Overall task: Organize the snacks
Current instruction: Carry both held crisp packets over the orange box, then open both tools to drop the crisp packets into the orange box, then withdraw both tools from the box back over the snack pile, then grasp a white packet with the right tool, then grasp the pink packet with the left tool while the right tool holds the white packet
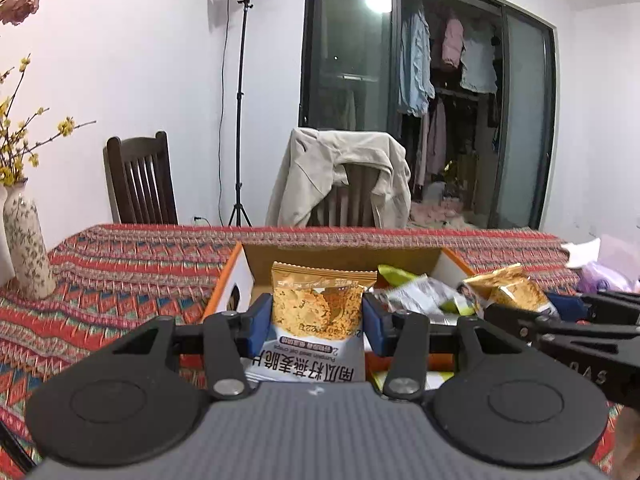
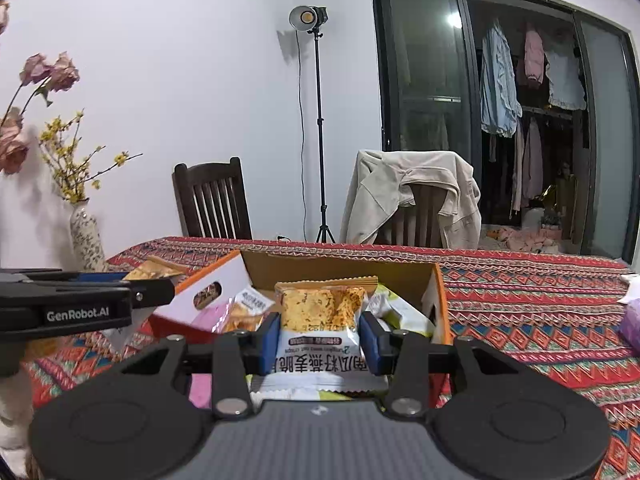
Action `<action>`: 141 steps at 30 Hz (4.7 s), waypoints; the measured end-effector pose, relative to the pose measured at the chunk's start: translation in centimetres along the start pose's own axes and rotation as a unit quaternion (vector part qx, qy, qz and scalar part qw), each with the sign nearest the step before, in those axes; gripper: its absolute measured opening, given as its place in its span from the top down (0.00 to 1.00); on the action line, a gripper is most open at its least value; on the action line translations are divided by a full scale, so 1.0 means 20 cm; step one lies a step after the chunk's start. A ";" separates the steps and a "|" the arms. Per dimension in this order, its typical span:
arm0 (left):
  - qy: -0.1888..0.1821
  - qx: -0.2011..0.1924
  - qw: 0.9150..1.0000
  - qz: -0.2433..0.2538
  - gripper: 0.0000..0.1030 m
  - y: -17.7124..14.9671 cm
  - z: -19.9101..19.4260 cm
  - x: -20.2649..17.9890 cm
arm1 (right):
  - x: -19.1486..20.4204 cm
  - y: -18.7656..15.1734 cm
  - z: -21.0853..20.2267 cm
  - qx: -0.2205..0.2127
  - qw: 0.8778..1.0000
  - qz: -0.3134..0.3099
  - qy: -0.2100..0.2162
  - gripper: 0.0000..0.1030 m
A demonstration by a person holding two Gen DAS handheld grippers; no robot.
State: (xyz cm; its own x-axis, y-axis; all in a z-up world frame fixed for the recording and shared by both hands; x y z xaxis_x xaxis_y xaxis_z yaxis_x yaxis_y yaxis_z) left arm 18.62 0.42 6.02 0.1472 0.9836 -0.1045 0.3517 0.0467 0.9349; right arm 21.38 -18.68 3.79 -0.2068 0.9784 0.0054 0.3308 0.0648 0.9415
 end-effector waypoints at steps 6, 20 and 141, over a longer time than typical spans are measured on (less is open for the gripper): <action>0.011 -0.010 1.000 0.002 0.53 0.11 0.13 0.04 | 0.04 0.11 0.17 0.004 1.000 0.013 -0.009 0.60; 0.042 -0.011 0.998 -0.046 0.53 0.15 0.48 0.21 | 0.05 0.09 0.54 0.003 0.998 0.048 -0.027 0.60; 0.060 0.070 0.990 -0.111 0.00 -0.53 -0.06 0.36 | -0.43 -0.47 0.20 0.116 0.991 -0.014 -0.070 0.47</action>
State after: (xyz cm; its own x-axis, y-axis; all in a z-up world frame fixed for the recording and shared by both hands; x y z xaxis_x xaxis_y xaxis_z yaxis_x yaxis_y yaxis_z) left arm 14.85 7.13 -4.15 -0.0561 0.9659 -0.2529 0.4890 0.2474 0.8365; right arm 23.64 -26.88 -6.41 -0.0940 0.9922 -0.0823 0.5321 0.1199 0.8381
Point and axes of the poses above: each gripper's, at about its wrist camera, not at the fingertips, and z roughly the way its jaws point, x to its left, y to its top, the point moved 4 cm from there along z, roughly the way its jaws point, and after that the axes turned 11 degrees about -y, right-handed, at the moved point
